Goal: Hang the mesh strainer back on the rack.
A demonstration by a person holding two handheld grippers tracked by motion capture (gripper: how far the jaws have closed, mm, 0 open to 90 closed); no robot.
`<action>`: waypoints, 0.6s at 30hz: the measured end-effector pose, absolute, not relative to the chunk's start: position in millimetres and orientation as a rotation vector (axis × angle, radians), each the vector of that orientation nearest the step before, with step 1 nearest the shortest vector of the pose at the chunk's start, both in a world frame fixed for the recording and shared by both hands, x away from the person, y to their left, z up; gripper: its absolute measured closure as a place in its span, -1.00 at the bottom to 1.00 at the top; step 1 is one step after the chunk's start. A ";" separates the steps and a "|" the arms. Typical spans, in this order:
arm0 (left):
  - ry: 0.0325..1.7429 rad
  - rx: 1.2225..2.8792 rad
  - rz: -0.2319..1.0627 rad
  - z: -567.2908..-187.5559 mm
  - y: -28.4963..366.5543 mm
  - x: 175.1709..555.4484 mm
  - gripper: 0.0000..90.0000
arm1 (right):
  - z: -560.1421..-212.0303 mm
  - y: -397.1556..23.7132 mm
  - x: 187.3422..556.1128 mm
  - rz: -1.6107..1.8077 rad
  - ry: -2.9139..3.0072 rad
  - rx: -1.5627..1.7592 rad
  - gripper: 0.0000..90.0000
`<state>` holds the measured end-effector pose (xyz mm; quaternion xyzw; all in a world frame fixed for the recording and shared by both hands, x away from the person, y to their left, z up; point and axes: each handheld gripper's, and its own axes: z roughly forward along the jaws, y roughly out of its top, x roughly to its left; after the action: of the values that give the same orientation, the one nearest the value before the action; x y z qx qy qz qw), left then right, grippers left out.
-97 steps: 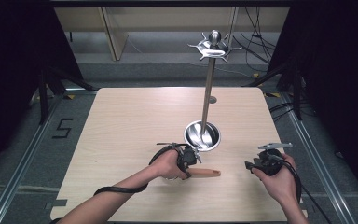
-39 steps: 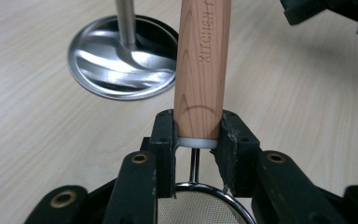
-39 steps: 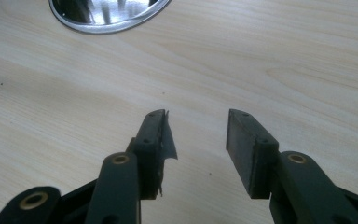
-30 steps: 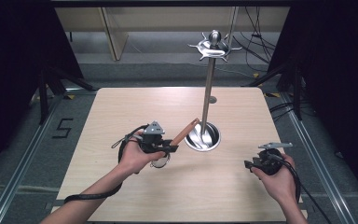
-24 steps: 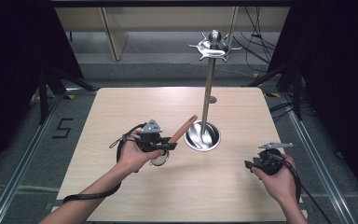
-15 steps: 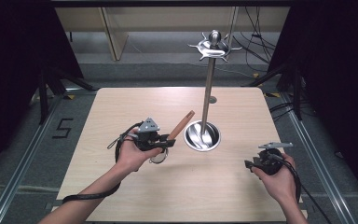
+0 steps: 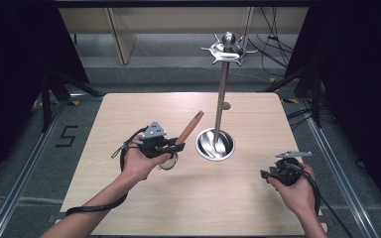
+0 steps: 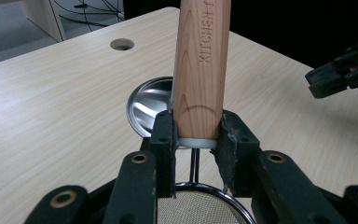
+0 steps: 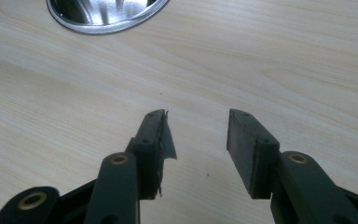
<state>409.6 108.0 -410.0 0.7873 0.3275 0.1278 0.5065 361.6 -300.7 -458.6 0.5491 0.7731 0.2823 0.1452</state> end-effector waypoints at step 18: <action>0.784 1.852 0.328 -402.0 108.8 407.0 0.52 | -458.1 -301.0 361.5 0.819 2.221 1.583 0.28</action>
<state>407.0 108.8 -402.0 0.7741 0.3275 0.1369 0.5243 361.5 -301.0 -458.1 0.5498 0.7716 0.2844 0.1465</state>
